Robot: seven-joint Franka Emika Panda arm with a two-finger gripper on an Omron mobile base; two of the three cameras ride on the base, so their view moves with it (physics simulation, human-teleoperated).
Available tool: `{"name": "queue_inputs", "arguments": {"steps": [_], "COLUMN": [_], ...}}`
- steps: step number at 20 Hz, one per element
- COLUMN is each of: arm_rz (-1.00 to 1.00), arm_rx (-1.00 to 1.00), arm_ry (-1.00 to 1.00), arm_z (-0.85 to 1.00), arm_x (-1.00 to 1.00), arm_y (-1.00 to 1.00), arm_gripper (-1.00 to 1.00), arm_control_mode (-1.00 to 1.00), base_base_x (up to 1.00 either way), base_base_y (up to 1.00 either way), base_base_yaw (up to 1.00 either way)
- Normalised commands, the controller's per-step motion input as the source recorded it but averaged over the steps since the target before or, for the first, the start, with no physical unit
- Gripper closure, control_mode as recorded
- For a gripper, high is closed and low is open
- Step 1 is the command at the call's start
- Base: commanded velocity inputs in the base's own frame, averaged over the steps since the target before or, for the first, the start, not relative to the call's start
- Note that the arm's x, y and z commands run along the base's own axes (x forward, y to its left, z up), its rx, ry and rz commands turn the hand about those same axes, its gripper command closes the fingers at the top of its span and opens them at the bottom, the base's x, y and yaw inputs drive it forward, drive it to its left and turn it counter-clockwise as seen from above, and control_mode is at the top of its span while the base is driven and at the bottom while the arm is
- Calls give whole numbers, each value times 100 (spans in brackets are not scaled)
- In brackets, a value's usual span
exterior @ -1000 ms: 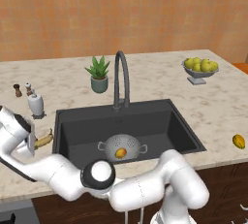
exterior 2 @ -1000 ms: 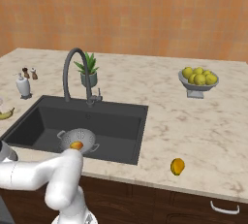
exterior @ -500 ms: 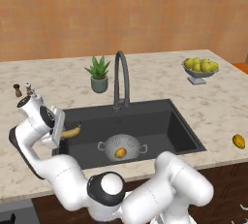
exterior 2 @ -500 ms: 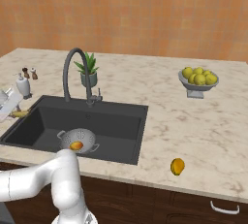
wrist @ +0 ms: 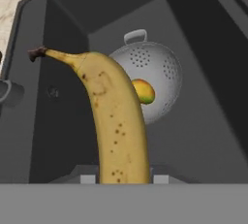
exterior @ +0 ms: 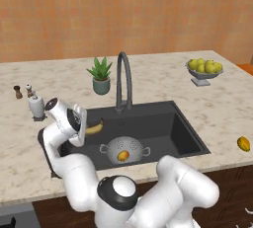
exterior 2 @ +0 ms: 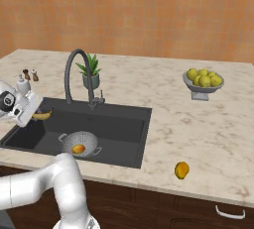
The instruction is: Put the colander in the sink, put the mango, mango, banana in the colander, and turn on the sink faucet and pour water over the colander.
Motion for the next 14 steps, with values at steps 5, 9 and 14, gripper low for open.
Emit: {"name": "queue_inputs", "arguments": {"steps": [5, 9, 14], "arm_rz": [8, 3, 3], "arm_rx": [0, 0, 0], "arm_ry": [-2, 0, 1], "arm_z": [-27, -36, -33], "arm_x": [23, 22, 12], "arm_y": [-85, -85, -65], "arm_gripper": [100, 100, 100], "arm_control_mode": [-100, -100, -100], "base_base_x": [0, 0, 0], "base_base_y": [0, 0, 0], "base_base_yaw": [0, 0, 0]}}
